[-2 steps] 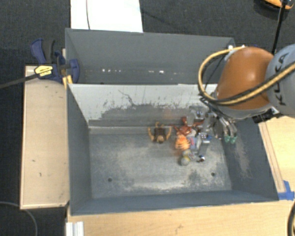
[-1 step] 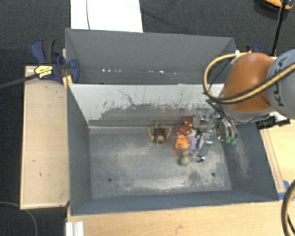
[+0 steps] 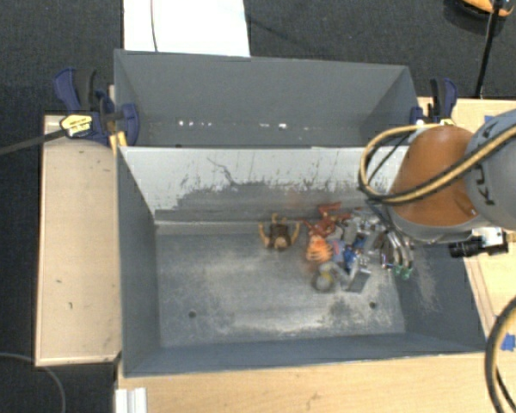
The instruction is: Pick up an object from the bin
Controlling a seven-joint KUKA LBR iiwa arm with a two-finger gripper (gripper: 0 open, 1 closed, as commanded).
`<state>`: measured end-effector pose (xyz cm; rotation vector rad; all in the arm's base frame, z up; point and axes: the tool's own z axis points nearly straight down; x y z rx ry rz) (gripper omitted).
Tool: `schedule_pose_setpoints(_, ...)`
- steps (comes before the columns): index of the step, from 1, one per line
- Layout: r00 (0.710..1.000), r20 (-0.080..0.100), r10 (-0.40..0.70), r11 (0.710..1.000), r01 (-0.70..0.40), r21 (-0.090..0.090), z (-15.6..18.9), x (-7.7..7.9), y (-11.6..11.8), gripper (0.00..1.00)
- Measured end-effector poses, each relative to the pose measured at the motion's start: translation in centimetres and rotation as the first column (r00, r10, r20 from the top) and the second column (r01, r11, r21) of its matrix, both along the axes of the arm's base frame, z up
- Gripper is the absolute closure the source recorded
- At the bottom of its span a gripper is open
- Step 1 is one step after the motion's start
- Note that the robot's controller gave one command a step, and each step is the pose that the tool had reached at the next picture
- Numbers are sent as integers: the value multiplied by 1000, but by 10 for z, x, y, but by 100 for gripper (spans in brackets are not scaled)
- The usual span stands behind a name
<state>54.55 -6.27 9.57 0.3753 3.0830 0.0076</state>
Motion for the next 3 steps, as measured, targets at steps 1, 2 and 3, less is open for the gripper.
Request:
schedule_pose_setpoints(1, 997, -7, -78, 997, 78, 8, -16, -7, 6, 0)
schedule_pose_setpoints(2, 973, 5, -230, 973, 230, 9, -25, 9, -4, 100)
schedule_pose_setpoints(3, 973, 5, -229, 973, 229, 8, -25, 9, -4, 100)
